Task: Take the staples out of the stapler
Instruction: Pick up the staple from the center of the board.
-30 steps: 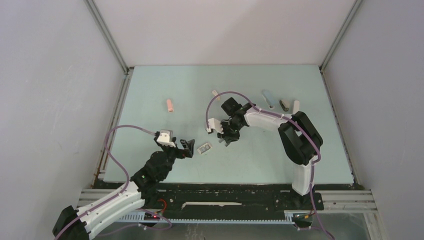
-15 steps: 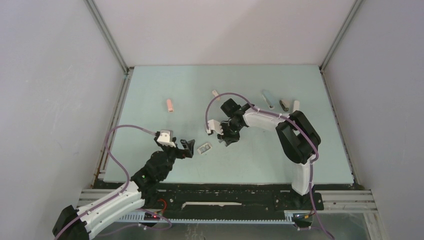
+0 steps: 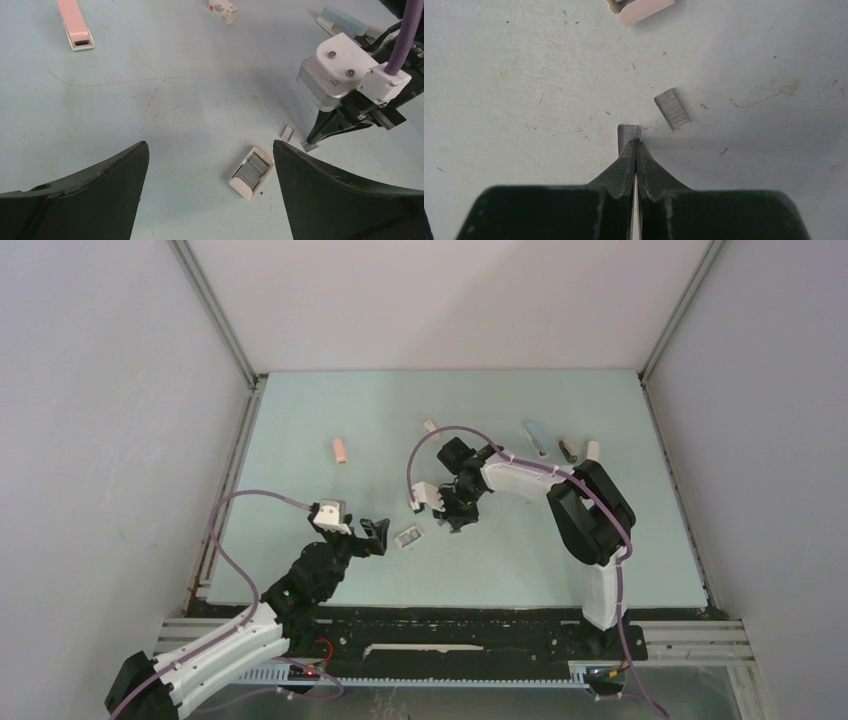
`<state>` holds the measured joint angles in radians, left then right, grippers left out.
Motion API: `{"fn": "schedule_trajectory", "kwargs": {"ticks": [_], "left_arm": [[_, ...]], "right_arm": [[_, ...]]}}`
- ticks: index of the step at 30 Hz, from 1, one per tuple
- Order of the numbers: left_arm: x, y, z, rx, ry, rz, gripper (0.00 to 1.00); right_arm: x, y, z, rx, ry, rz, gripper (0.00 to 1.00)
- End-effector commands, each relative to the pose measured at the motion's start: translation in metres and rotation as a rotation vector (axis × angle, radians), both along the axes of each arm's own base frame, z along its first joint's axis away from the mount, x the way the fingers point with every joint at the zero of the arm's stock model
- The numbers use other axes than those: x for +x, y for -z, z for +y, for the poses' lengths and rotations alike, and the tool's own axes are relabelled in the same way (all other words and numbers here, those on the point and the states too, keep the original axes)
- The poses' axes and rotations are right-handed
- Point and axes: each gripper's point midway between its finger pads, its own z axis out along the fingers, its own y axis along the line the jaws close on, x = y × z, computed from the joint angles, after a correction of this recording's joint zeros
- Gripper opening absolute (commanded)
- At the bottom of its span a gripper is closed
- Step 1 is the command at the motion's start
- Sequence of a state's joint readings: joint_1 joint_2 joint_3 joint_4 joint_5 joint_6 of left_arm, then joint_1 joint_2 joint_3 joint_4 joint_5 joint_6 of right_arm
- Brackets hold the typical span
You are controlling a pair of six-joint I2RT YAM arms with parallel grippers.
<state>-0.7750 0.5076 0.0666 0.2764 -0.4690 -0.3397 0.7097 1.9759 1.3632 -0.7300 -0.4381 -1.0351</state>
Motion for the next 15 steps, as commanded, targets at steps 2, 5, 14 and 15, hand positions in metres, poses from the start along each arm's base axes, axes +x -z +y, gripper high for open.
{"fn": "schedule_trajectory", "kwargs": {"ticks": [2,5,14,15], "left_arm": [[0.005,-0.014,0.005,-0.039,-0.035,-0.044,1.00],[0.005,-0.014,0.004,-0.041,-0.035,-0.044,1.00],[0.004,-0.014,0.006,-0.047,-0.040,-0.048,1.00],[0.004,-0.014,0.006,-0.046,-0.039,-0.047,1.00]], "right_arm": [[-0.004,0.002,0.002,-0.031,-0.025,0.023,0.01],[-0.001,0.004,0.003,-0.044,-0.002,0.014,0.00],[0.014,-0.023,0.010,0.041,0.129,0.001,0.00],[0.014,-0.024,0.011,0.046,0.131,0.006,0.00]]}}
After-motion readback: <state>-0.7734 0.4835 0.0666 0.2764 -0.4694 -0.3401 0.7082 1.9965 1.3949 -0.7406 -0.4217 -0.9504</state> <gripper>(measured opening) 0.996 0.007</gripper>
